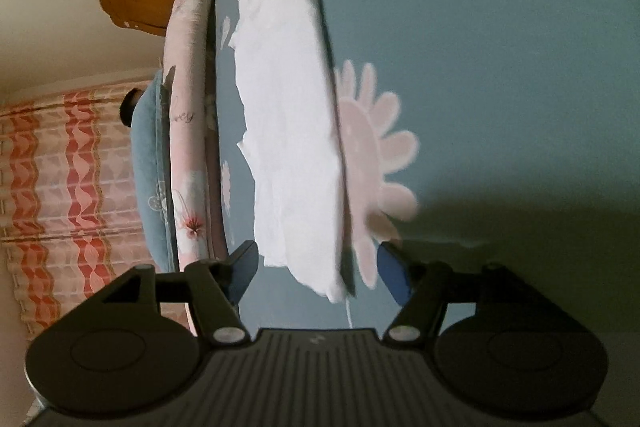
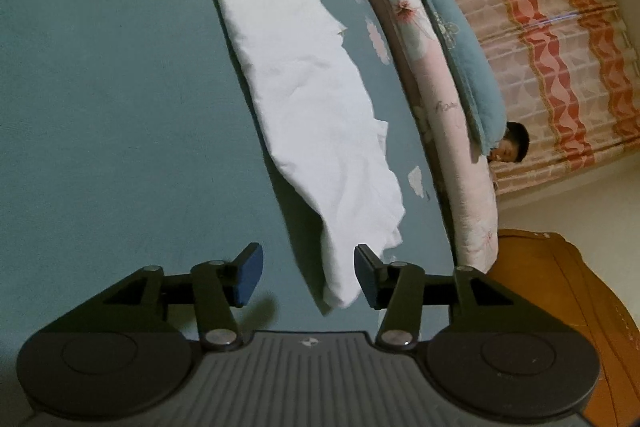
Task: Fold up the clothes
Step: 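Lift the strip edge with both grippers and fold it over again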
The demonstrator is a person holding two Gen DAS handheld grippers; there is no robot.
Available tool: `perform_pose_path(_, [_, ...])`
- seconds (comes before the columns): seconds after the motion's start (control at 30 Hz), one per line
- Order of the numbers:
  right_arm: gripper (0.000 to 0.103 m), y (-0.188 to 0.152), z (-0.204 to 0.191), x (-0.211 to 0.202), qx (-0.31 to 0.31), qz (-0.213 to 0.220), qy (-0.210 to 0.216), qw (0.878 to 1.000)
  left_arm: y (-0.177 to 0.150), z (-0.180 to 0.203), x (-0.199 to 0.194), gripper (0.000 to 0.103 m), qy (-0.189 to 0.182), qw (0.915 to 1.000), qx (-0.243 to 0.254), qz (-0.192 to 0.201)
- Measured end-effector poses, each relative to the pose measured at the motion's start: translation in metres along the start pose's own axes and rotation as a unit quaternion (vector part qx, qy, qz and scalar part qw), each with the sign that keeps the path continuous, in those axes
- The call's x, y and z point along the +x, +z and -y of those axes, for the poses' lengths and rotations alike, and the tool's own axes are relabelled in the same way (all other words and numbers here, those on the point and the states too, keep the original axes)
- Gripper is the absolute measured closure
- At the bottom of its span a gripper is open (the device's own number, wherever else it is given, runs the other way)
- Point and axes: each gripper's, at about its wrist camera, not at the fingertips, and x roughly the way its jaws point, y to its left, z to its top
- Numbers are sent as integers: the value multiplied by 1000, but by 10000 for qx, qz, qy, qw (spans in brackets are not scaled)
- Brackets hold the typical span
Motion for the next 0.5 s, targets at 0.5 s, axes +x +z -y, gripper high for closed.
perform_pose_path(0.5, [48,2,21,63,339,230,-336,9986,-3,-1,36,42,679,9965,267,403])
